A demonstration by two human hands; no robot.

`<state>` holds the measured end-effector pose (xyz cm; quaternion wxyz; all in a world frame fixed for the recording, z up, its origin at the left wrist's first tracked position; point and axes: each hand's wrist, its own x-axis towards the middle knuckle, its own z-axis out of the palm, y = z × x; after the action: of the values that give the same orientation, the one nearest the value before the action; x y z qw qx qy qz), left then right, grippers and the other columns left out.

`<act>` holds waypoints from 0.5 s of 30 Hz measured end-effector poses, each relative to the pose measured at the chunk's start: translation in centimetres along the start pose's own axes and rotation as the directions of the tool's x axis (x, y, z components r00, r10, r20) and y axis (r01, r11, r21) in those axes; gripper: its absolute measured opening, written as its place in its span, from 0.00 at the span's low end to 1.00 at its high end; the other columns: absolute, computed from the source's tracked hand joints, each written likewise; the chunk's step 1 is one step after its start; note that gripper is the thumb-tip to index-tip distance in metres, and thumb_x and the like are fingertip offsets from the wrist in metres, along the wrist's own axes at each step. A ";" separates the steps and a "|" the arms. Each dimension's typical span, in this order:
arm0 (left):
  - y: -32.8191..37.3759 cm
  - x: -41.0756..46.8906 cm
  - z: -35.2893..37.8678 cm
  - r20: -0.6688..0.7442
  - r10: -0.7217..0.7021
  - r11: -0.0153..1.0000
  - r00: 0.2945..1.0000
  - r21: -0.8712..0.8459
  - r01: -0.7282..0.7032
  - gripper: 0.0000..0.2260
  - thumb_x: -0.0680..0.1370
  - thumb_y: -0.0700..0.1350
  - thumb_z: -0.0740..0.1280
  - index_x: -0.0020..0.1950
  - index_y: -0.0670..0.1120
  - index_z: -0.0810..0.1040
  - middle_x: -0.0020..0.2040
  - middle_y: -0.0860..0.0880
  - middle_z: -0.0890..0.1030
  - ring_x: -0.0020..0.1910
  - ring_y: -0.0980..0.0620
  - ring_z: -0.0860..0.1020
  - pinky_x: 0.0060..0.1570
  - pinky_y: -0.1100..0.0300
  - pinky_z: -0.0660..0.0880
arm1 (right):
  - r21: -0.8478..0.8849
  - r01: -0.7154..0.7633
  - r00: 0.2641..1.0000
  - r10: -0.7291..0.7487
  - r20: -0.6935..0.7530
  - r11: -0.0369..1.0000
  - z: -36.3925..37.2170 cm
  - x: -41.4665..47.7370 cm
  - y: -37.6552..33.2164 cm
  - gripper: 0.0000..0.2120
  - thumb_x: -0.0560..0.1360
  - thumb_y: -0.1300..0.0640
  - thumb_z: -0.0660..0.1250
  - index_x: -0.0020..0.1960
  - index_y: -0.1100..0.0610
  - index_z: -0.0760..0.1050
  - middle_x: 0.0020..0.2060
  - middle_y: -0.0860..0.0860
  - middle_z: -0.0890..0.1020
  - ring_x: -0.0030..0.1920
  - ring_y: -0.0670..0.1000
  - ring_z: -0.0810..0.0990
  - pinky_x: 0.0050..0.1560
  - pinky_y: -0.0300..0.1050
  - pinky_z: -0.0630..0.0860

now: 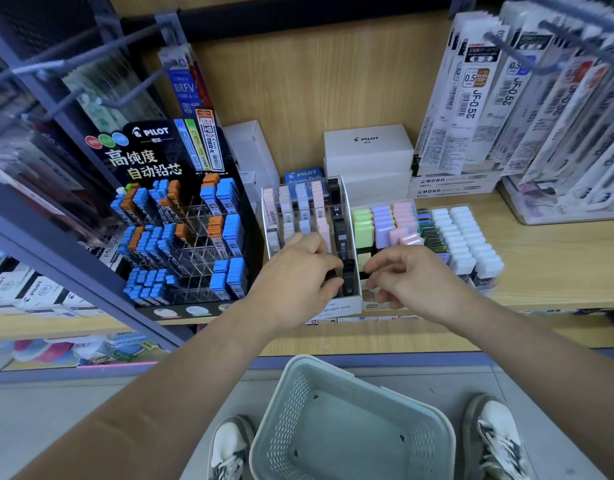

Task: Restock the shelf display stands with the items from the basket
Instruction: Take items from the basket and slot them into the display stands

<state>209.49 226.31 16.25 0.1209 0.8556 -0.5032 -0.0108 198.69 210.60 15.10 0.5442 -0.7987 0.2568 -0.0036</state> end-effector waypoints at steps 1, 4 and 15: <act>0.1 0.0 0.0 -0.022 -0.001 1.000 1.000 -0.008 0.000 0.13 0.78 0.51 0.64 0.60 0.51 0.79 0.49 0.53 0.70 0.54 0.53 0.66 0.53 0.56 0.72 | 0.002 -0.010 1.000 0.010 0.002 1.000 0.0 0.0 0.1 0.11 0.77 0.64 0.63 0.44 0.50 0.79 0.40 0.53 0.85 0.34 0.49 0.83 0.35 0.41 0.76; 0.5 -0.3 -0.5 -0.100 -0.016 0.999 0.995 -0.045 0.011 0.09 0.78 0.48 0.64 0.54 0.49 0.82 0.46 0.53 0.73 0.51 0.52 0.70 0.50 0.57 0.72 | -0.004 -0.030 0.999 0.030 0.019 1.000 -0.1 -0.1 0.1 0.11 0.77 0.65 0.62 0.45 0.52 0.79 0.39 0.53 0.85 0.33 0.48 0.82 0.35 0.42 0.77; -2.9 -4.0 -4.4 -0.013 -0.357 0.925 0.934 -0.142 0.352 0.05 0.76 0.44 0.68 0.48 0.50 0.83 0.38 0.56 0.81 0.40 0.58 0.79 0.46 0.63 0.76 | 0.152 -0.123 0.992 0.120 0.030 0.981 0.0 -1.9 -0.4 0.05 0.76 0.65 0.67 0.47 0.56 0.79 0.44 0.57 0.85 0.39 0.49 0.83 0.34 0.40 0.77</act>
<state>210.59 231.97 19.50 0.1852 0.9222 -0.3358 -0.0504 197.17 211.53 15.97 0.6060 -0.7372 0.2982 0.0182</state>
